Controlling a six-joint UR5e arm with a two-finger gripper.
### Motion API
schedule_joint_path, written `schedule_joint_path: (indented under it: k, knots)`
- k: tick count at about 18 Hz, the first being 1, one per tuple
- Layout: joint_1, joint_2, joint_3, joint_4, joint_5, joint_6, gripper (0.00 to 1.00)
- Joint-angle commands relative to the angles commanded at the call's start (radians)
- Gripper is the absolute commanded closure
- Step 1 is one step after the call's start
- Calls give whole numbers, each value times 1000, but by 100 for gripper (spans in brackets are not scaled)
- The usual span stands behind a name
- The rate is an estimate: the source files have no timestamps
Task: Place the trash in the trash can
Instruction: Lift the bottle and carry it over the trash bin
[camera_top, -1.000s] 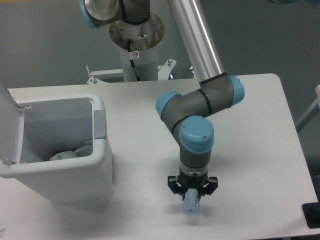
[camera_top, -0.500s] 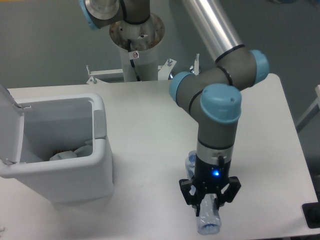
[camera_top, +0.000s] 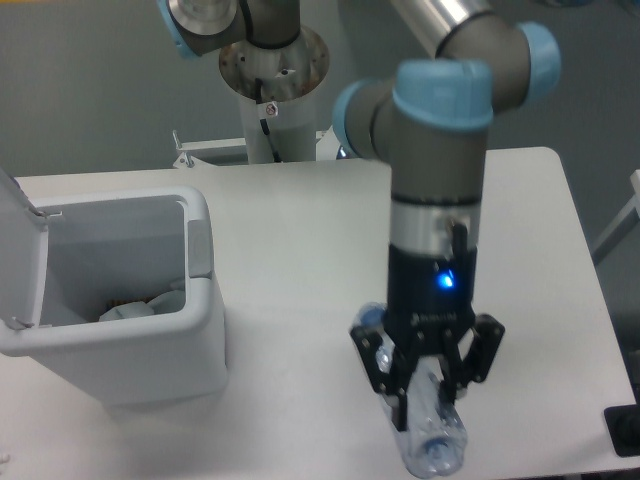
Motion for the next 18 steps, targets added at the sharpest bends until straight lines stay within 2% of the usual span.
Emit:
schedule_joint_path:
  k: [5, 11, 18]
  knots:
    - [-84, 80, -23, 0, -8, 2, 51]
    - [-196, 160, -150, 2, -8, 9, 52]
    - [-311, 166, -205, 2, -8, 0, 51]
